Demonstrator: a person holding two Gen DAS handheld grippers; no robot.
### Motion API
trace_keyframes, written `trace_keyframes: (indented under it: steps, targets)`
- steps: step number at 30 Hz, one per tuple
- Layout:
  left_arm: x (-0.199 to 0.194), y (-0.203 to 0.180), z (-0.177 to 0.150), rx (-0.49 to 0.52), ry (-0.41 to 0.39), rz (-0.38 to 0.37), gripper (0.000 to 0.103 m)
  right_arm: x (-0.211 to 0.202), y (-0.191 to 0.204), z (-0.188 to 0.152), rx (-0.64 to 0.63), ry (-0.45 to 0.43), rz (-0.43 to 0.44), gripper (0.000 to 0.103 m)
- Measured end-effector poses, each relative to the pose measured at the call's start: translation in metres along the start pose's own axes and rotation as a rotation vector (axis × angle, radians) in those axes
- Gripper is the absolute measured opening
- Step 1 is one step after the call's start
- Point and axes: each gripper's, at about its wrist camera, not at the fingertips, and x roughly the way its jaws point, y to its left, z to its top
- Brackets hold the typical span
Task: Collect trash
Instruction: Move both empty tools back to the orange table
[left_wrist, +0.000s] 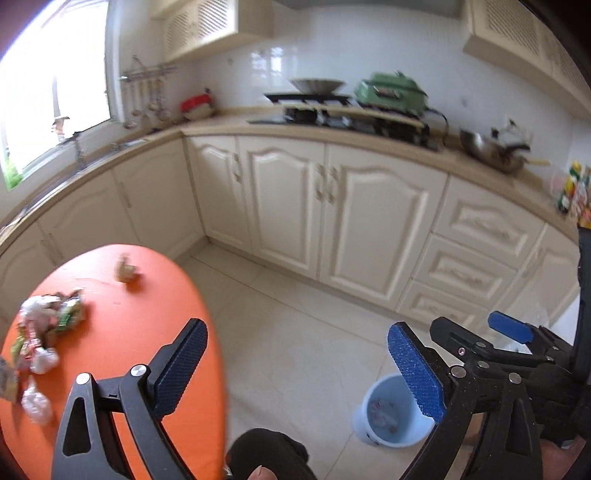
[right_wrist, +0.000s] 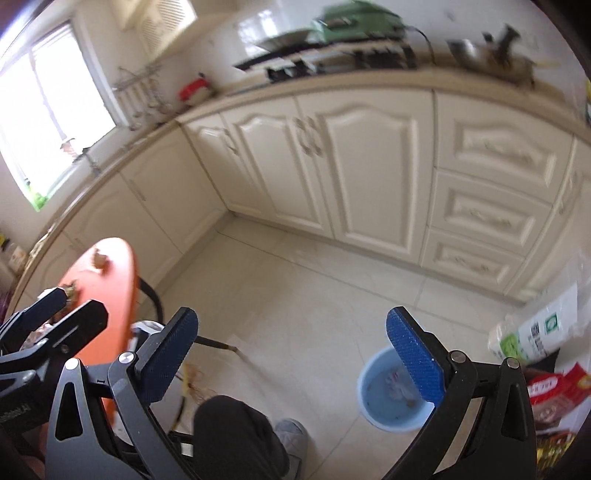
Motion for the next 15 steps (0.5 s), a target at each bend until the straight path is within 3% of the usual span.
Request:
trace_keyframes:
  steps: [7, 15]
  targets:
    - [-0.111, 0.073, -0.027, -0.13, -0.131, 0.141, 0.102, -0.034, 0.112, 0.019, -0.18, -0.09, 0.121, 0.103]
    - [-0.231, 0.133, -0.089, -0.264, -0.219, 0.334, 0.102, -0.052, 0.214, 0.013, -0.332, -0.121, 0.281, 0.103]
